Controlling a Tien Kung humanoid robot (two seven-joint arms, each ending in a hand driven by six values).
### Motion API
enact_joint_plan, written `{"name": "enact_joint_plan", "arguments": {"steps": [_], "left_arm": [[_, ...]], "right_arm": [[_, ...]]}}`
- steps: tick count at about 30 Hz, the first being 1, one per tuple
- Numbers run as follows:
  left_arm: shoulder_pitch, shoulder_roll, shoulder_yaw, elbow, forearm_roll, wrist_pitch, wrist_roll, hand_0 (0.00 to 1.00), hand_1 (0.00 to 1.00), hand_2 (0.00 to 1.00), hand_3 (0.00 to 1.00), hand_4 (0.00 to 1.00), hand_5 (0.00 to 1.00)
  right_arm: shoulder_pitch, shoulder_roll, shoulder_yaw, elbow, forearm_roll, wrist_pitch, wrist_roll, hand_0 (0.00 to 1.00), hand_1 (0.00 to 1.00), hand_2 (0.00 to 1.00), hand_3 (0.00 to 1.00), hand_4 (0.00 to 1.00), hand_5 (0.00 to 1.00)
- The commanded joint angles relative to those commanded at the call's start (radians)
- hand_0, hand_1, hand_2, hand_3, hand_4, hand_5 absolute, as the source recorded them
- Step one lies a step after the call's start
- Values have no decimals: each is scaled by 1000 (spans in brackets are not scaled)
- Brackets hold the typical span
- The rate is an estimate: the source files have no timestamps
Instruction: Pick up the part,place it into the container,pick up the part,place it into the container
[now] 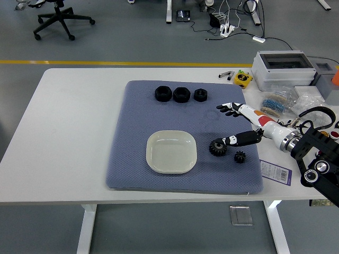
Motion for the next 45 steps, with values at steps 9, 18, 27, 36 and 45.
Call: {"name": "enact_joint_plan", "arguments": {"steps": [9,18,27,36,45], "left_arm": [[-4,0,4,0,-10,0,-3,822,798,833,575,487,716],[-6,0,8,0,-18,2,-3,823,798,834,575,488,714],[-8,0,8,0,-18,5,-2,823,798,834,575,490,713],[-6,0,1,0,-6,7,1,823,801,835,576,493,713],[-1,0,-6,0,3,9,3,823,801,834,577,494,713]], "right_arm": [[75,49,-116,-91,-224,30,-8,759,720,751,778,998,288],[121,131,-178,-262,-181,9,-18,740,709,739,759,971,280],[136,145,-210,-326,-166,3,-14,701,678,706,648,925,281],[138,144,-232,-343,-166,-3,7,429,452,507,497,703,242],[134,144,-236,-329,-170,-22,19,298,381,453,488,653,244]]}}
